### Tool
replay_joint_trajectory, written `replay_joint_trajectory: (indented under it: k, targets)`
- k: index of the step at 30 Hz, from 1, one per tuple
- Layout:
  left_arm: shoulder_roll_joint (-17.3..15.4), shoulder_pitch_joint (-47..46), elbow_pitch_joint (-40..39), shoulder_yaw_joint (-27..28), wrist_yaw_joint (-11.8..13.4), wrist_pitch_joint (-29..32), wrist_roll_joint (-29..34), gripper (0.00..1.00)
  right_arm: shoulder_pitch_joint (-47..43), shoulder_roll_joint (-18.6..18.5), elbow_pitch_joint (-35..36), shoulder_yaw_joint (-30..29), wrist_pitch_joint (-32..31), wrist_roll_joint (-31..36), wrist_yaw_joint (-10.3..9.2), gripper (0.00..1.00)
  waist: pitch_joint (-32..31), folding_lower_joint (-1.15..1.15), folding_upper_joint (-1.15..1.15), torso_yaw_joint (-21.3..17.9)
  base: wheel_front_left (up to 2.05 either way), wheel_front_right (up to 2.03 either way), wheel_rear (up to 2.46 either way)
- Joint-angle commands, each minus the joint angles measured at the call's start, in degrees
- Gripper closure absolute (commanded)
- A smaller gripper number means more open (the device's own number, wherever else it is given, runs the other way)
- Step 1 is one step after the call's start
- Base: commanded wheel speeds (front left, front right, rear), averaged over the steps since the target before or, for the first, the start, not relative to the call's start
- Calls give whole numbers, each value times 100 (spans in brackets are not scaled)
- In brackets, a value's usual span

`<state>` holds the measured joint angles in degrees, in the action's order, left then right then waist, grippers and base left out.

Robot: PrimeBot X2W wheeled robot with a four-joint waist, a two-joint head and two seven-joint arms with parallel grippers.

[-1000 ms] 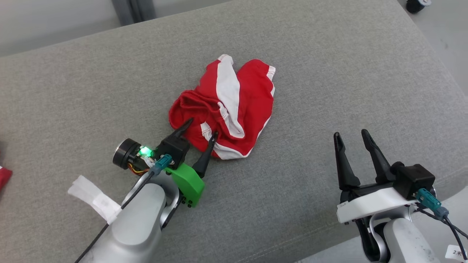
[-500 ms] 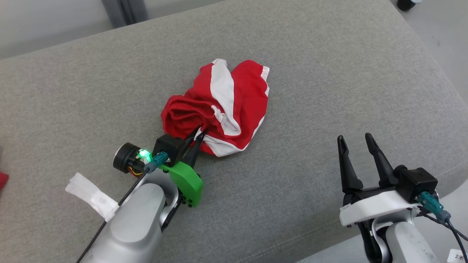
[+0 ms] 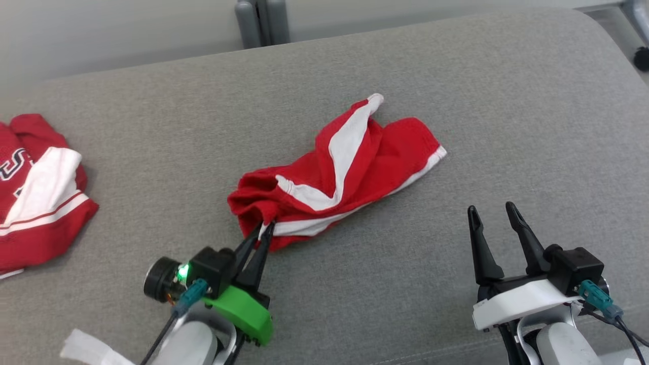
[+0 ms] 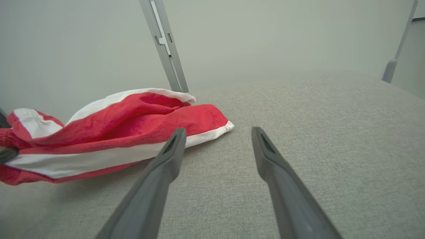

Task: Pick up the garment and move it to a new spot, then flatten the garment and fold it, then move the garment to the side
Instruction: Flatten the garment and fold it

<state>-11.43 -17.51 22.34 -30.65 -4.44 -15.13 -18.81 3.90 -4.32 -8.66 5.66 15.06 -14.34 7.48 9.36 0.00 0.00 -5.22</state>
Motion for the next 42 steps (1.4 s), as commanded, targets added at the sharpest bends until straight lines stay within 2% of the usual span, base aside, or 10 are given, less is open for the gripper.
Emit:
replay_joint_trajectory:
  k: [1, 6, 7, 8, 9, 22, 34, 35, 36, 42]
  targets:
    - [19, 288, -77, 24, 42, -4, -132, 100, -36, -13, -8, 35, 19, -9, 3, 0, -188, 0, 0, 365, 0, 0, 0]
    - [124, 1035, -8, -69, 99, -4, -265, 97, -62, -6, -46, 72, 19, -45, 3, 0, -224, 0, 0, 448, 0, 0, 0]
    - [144, 1099, 8, -89, 107, -4, -256, 60, -73, -19, -53, 67, 18, -55, 3, 0, -231, 0, 0, 460, 0, 0, 0]
    - [185, 1164, 2, -89, 114, -4, -260, 2, -92, -38, -63, 55, 18, -71, 3, 0, -250, 0, 0, 474, 0, 0, 0]
    - [219, 1218, -16, -71, 128, -4, -282, 0, -107, -50, -69, 46, 19, -80, 3, 0, -261, 0, 0, 481, 0, 0, 0]
    - [75, 1311, -836, 330, 241, -4, 40, 0, -137, -29, -92, 37, 18, -103, 3, 0, -342, 0, 0, 448, 0, 0, 0]
    - [259, 1030, -140, -98, -22, 258, -54, 0, 29, -51, -83, 28, 18, -126, 3, 0, -147, 0, 0, 130, 0, 0, 0]
    - [267, 952, -41, -141, -49, 258, -30, 59, 30, -59, -80, 28, 19, -124, 3, 0, -130, 0, 0, 111, 0, 0, 0]
    - [291, 888, 12, -144, -60, 239, -34, 89, 31, -65, -80, 25, 18, -126, 3, 0, -118, 0, 0, 99, 0, 0, 0]
    - [356, 353, 203, -68, -126, 115, -73, 100, 89, -87, -56, 2, 19, -116, 3, 0, -74, 0, 0, 30, 0, 0, 0]
